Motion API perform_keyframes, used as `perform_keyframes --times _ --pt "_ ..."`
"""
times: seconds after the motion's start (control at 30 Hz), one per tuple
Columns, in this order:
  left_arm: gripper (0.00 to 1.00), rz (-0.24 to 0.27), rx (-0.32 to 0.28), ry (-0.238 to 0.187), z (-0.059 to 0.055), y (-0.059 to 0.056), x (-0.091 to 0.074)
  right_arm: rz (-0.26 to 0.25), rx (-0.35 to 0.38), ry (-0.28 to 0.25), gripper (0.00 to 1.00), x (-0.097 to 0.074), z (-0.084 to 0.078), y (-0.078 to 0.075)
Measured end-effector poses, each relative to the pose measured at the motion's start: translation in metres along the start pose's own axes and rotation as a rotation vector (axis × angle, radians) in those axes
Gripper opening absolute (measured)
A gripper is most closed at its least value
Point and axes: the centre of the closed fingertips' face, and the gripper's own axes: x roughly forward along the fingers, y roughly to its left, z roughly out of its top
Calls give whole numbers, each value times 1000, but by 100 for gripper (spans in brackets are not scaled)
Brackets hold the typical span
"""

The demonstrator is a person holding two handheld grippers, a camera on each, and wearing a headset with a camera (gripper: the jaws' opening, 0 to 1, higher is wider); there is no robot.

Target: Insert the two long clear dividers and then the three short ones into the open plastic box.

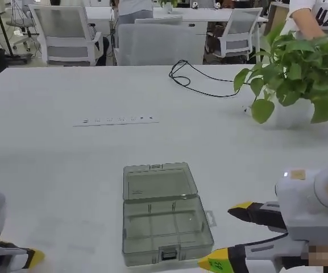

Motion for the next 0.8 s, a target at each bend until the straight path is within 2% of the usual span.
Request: perform_keyframes --times 0.03,0.13,0.2,0.23,0.33,0.4,0.43,0.57,0.67,0.8 --pt "30 -8 -9 -33 4 -3 -2 -3 12 -8 77 1 1 0" --pt "30 -15 -17 -63 8 -8 -6 -9 48 -30 74 3 4 2" --pt "30 -23 -21 -106 13 -16 -10 -13 62 -43 72 5 7 3" --pt "30 -27 -22 -113 14 -17 -10 -13 66 -45 70 6 8 3" --pt "30 -71 -5 -222 29 -33 -15 -12 86 -70 64 12 14 7" --pt "30 -79 -10 -236 30 -39 -18 -13 93 -86 60 16 19 10" --pt "30 -86 1 -259 34 -44 -20 -14 98 -99 58 17 22 11" --pt "30 -105 -4 -320 43 -57 -26 -4 156 -186 52 24 41 19" --pt "30 -118 -15 -360 50 -67 -31 -24 151 -230 46 27 51 20" --pt "30 -137 -41 -419 58 -81 -40 -36 183 -285 40 28 63 21"
